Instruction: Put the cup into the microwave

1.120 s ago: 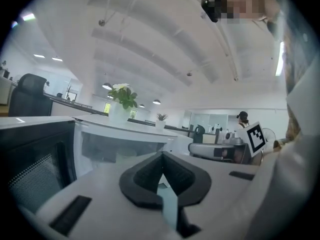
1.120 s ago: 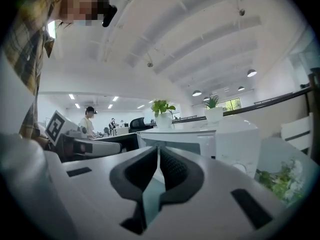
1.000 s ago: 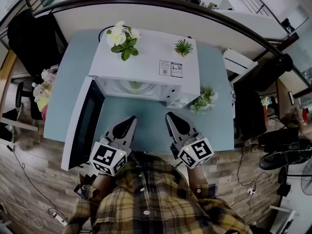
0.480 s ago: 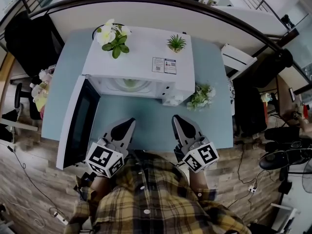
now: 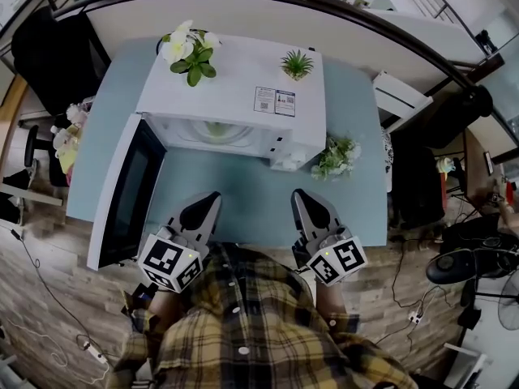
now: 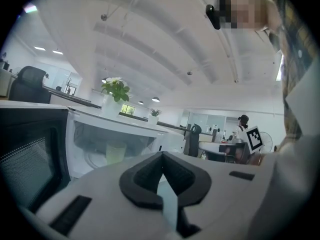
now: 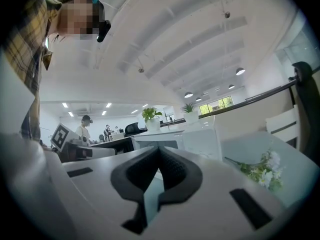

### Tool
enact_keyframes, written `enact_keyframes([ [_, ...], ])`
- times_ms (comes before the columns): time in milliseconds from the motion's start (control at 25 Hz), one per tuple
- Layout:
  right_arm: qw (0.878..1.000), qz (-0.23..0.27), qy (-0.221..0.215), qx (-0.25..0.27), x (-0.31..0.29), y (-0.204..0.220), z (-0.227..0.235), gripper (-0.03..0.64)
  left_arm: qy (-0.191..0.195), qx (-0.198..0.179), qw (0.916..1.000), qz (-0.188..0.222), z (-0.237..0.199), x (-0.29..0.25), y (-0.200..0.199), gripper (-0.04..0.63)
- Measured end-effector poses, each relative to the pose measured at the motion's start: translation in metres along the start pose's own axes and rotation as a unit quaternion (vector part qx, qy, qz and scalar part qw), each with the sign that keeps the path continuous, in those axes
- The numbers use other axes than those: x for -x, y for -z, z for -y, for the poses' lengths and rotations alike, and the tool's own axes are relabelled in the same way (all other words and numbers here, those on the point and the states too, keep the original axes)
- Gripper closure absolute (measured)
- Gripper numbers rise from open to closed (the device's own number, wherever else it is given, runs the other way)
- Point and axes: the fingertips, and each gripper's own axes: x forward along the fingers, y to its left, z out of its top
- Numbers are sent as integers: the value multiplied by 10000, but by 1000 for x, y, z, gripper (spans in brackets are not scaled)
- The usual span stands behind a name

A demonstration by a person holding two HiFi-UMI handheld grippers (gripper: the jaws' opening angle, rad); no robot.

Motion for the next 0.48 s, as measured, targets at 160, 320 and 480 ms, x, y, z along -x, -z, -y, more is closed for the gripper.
enact_keyframes([
  [160, 10000, -33, -60, 12, -2, 3, -2, 614, -83, 24, 10000, -9, -1, 4, 3, 604],
  [320, 9999, -44, -90, 7, -1, 4, -4, 614, -128, 47, 9999, -6, -1, 6, 4, 604],
  [480, 9999, -78, -57, 36, 1, 7, -2, 614, -123, 75, 9999, -22, 0, 5, 6, 604],
])
